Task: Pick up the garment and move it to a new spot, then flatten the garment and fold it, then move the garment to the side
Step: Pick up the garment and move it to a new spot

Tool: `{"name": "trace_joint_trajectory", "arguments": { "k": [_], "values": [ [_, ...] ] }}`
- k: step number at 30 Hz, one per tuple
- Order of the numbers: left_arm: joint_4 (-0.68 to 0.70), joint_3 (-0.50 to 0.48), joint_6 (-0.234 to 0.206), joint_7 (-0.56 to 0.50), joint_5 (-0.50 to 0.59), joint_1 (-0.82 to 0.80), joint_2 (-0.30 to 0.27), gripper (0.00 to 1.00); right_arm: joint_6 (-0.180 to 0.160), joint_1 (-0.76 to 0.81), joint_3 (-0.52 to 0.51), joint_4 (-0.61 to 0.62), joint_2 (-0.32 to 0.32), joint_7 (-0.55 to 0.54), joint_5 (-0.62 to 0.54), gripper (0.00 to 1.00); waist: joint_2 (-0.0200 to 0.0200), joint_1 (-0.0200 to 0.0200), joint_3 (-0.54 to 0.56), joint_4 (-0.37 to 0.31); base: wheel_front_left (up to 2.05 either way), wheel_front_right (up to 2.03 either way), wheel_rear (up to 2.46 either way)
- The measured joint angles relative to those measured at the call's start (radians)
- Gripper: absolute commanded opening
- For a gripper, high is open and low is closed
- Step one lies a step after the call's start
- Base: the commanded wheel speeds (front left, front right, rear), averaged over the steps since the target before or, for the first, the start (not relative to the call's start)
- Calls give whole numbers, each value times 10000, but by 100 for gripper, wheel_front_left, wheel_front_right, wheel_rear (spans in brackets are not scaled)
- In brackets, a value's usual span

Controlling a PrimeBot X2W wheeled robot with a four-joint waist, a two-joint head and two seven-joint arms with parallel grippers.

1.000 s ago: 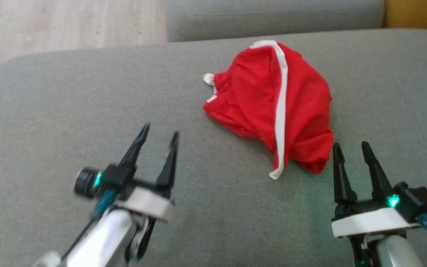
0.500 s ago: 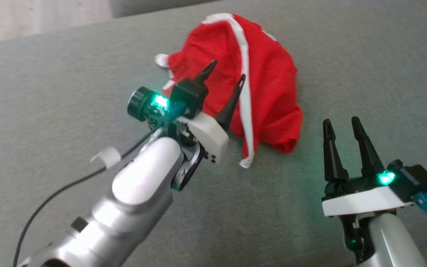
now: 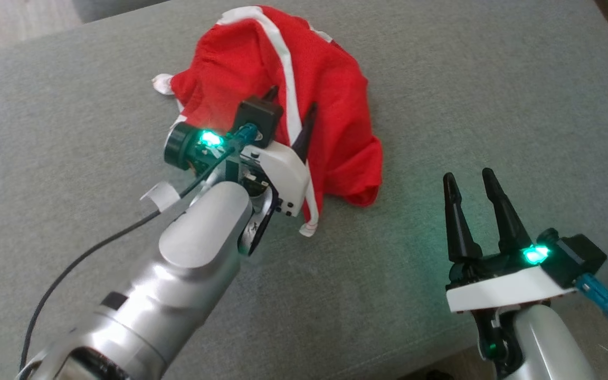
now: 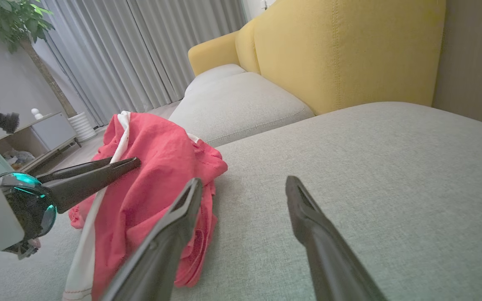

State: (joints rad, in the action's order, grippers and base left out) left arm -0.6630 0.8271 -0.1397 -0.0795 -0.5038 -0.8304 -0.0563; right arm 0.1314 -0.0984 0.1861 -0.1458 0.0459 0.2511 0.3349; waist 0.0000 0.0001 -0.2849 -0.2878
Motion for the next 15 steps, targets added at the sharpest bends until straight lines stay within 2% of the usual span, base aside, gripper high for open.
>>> {"name": "trace_joint_trajectory", "arguments": {
  "k": [5,6,7,15],
  "values": [
    [-403,-2,12,-96,-165,-118,6,100,0,-6,6,0,-2,0,88,100,0,0,-12,-196,0,0,0],
    [-489,12,113,-127,-198,-118,8,44,0,-6,2,0,-2,0,94,100,0,0,-4,-217,0,0,0],
    [-548,40,192,-130,-228,-118,8,0,0,-6,-2,0,-2,0,119,100,0,0,6,-231,0,0,0],
    [-493,-21,422,669,-345,-129,31,0,0,-2,-140,-27,-2,0,169,100,0,-1,240,-80,0,0,0]
  ]
}}
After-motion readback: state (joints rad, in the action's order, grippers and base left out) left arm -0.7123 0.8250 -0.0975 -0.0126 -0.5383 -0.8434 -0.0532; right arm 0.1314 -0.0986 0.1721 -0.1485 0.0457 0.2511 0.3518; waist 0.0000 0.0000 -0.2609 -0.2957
